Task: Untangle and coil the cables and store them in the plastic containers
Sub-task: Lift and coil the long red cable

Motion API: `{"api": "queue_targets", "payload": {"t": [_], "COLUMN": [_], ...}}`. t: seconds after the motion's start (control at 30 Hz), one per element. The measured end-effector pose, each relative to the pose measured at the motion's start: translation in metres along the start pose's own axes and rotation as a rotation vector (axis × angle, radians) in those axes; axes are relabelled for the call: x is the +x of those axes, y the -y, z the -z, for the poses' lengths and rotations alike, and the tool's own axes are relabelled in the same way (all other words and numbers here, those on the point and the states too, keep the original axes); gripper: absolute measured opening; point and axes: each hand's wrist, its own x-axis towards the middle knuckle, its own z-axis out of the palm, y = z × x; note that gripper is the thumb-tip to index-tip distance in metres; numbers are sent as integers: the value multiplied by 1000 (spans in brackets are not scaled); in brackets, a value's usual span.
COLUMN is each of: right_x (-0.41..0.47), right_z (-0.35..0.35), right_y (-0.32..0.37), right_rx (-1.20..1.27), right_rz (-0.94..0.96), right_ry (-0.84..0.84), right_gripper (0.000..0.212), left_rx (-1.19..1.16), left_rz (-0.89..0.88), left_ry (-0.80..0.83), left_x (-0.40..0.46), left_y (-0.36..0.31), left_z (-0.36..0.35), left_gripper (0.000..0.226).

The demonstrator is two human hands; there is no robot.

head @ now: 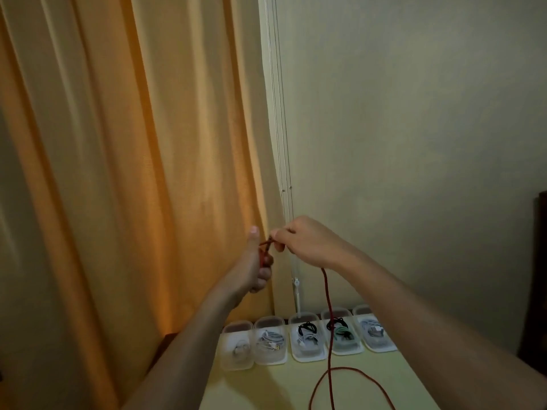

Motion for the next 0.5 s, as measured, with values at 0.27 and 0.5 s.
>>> {"api": "queue_targets", "payload": {"t": [0.27,0.5], "right_x": [-38,-54], "right_z": [-66,-83], "right_y": [-56,-85], "right_rx": [397,721], "right_rz": [-52,-73], "right_ry": [-32,-10], "right_gripper": [43,46], "left_rx": [-641,-844], "left_rz": [-210,-167], "left_ry": [-319,80], "left_x": [-1,-21], "left_y": [11,19], "left_z": [-18,-26], "left_gripper": [43,48]}}
